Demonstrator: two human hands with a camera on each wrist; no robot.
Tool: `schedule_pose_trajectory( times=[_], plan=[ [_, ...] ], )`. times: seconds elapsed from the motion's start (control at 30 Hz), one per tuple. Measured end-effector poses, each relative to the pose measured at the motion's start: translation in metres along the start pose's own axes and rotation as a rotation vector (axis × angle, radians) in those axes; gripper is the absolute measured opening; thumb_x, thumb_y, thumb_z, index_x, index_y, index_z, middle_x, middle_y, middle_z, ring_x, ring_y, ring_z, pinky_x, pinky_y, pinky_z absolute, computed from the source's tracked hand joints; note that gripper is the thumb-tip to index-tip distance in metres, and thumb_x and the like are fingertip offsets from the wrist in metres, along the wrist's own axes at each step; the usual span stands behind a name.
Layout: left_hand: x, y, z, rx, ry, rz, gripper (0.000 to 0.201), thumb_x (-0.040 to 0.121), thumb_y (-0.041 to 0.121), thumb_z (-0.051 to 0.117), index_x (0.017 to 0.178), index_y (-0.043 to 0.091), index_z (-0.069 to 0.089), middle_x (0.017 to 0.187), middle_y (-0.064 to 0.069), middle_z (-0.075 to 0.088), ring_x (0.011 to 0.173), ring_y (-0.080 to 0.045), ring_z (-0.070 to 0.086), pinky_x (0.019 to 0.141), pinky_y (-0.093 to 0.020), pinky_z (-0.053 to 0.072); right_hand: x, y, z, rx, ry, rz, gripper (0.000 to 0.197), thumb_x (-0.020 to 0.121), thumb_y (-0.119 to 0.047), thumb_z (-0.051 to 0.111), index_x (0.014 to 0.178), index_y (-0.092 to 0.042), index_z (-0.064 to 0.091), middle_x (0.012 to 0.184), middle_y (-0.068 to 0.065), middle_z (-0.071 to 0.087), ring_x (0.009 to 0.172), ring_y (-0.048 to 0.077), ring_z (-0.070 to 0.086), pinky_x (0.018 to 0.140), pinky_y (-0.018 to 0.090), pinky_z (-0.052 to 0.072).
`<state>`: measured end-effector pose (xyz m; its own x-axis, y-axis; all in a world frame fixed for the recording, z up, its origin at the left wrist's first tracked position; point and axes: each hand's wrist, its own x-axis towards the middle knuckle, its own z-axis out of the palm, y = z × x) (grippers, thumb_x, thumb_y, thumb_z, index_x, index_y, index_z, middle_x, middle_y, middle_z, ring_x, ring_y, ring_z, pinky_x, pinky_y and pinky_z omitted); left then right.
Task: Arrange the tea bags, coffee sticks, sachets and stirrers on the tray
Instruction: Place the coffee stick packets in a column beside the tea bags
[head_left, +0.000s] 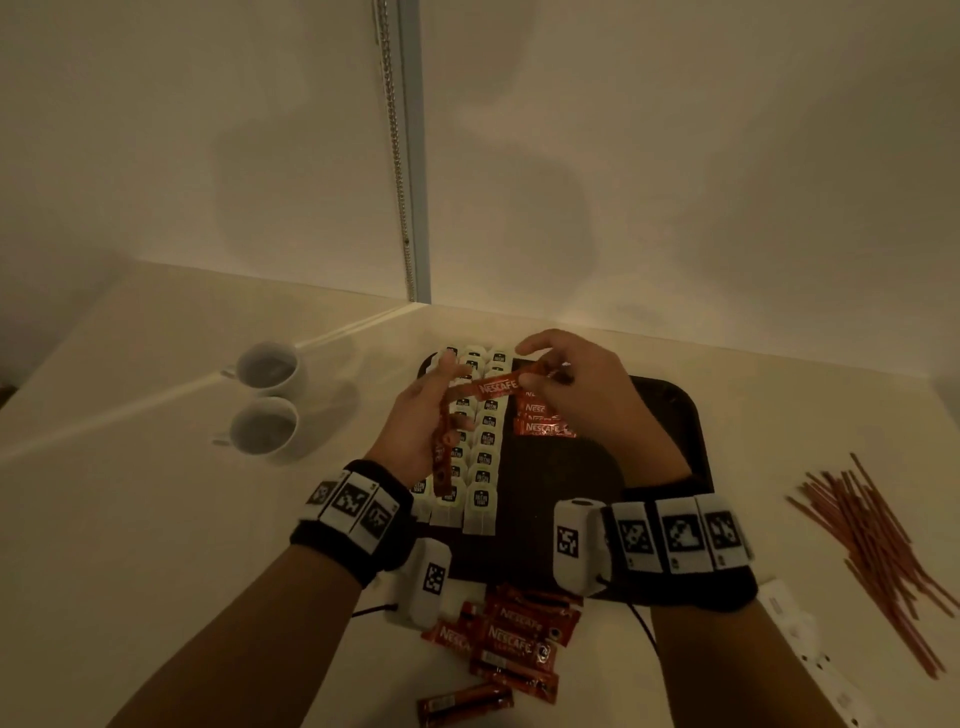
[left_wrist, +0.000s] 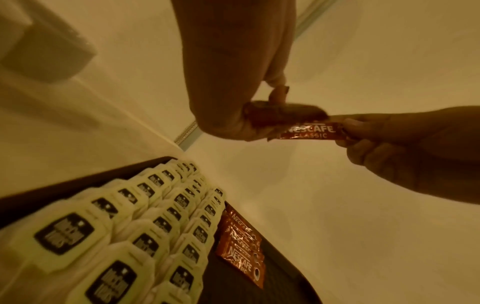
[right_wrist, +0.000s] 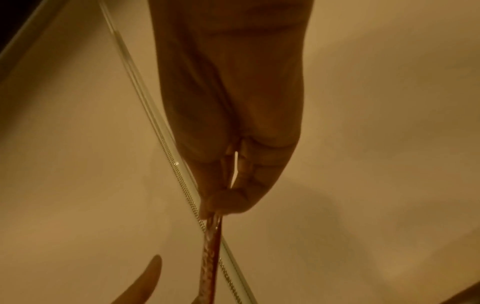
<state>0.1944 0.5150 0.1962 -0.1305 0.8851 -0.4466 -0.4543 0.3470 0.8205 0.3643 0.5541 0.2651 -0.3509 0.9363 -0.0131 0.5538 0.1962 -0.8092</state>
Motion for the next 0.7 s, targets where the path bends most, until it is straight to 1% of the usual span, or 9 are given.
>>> schedule_pose_trajectory(
  times=[0.03,0.1,0.2,0.27,0.37,0.43,0.5,0.6,0.7],
  plan=[
    [-0.002,0.001,0.002,0.055,-0.036,0.016,0.034,0.090,0.043,0.056,0.109,0.016,0.064,0.093,0.000,0.072,0.048,-0.010,0.054,0.037,-0.017,0.036,-0.001,-0.001,-0.003,0.043,0.010,0.013,0.015,0.088,-0.012,0.063,0.100,-0.022,0.063,0.082,-0.009,0.060,0.064,-0.001,0.058,0.052,0.005,0.043],
    [-0.004,0.000,0.004,0.155,-0.074,0.034,0.028,0.087,0.030,0.064,0.112,0.019,0.065,0.099,-0.003,0.071,0.050,-0.011,0.055,0.038,-0.017,0.037,-0.002,-0.001,-0.007,0.102,0.065,0.028,0.008,0.089,-0.010,0.061,0.094,-0.015,0.064,0.078,-0.008,0.060,0.055,-0.006,0.058,0.048,0.005,0.042],
    [-0.006,-0.004,0.007,0.217,-0.105,0.012,0.022,0.085,0.020,0.067,0.107,0.020,0.068,0.094,-0.003,0.069,0.053,-0.012,0.059,0.040,-0.019,0.040,-0.002,0.002,-0.006,0.112,0.085,0.040,0.006,0.090,-0.011,0.060,0.093,-0.011,0.065,0.075,-0.005,0.062,0.049,-0.007,0.056,0.048,0.004,0.041],
    [-0.008,-0.004,0.011,0.219,-0.133,0.010,0.020,0.086,0.018,0.067,0.105,0.018,0.069,0.083,0.001,0.069,0.051,-0.011,0.059,0.039,-0.018,0.039,-0.003,0.005,-0.003,0.151,0.085,0.077,0.007,0.090,-0.012,0.060,0.093,-0.011,0.065,0.078,-0.006,0.063,0.051,-0.005,0.059,0.050,0.005,0.043],
    [-0.011,-0.001,0.014,0.232,-0.112,0.040,0.011,0.085,0.017,0.067,0.096,0.015,0.071,0.071,0.005,0.068,0.047,-0.010,0.058,0.037,-0.016,0.037,-0.004,0.014,0.003,0.306,0.089,0.171,0.005,0.090,-0.010,0.059,0.092,-0.009,0.063,0.083,0.002,0.065,0.055,0.002,0.063,0.056,0.011,0.050],
    [-0.011,0.002,0.013,0.272,-0.088,0.064,0.010,0.083,0.018,0.069,0.093,0.017,0.071,0.074,0.006,0.070,0.049,-0.009,0.059,0.038,-0.016,0.038,-0.006,0.022,0.005,0.396,0.077,0.247,0.002,0.089,-0.009,0.059,0.090,-0.009,0.060,0.086,0.006,0.065,0.059,0.005,0.064,0.059,0.015,0.052],
    [-0.010,0.006,0.011,0.348,-0.069,0.103,0.009,0.082,0.016,0.071,0.091,0.018,0.071,0.076,0.005,0.071,0.050,-0.008,0.058,0.040,-0.015,0.039,-0.009,0.026,0.007,0.463,0.047,0.290,0.004,0.087,-0.008,0.061,0.089,-0.009,0.058,0.088,0.007,0.064,0.061,0.006,0.065,0.058,0.016,0.052],
    [-0.010,0.008,0.010,0.352,-0.047,0.125,0.008,0.082,0.014,0.071,0.090,0.017,0.071,0.078,0.003,0.070,0.049,-0.007,0.058,0.041,-0.015,0.039,-0.012,0.028,0.010,0.513,-0.010,0.290,0.006,0.086,-0.005,0.061,0.089,-0.009,0.061,0.087,0.007,0.065,0.060,0.007,0.064,0.058,0.015,0.053],
    [-0.009,0.007,0.010,0.328,-0.055,0.122,0.011,0.082,0.012,0.070,0.092,0.017,0.071,0.081,0.002,0.070,0.050,-0.008,0.059,0.042,-0.014,0.039,-0.013,0.032,0.012,0.507,0.000,0.264,0.010,0.086,-0.005,0.060,0.089,-0.013,0.066,0.090,0.006,0.066,0.067,0.007,0.065,0.063,0.017,0.054]
  ],
)
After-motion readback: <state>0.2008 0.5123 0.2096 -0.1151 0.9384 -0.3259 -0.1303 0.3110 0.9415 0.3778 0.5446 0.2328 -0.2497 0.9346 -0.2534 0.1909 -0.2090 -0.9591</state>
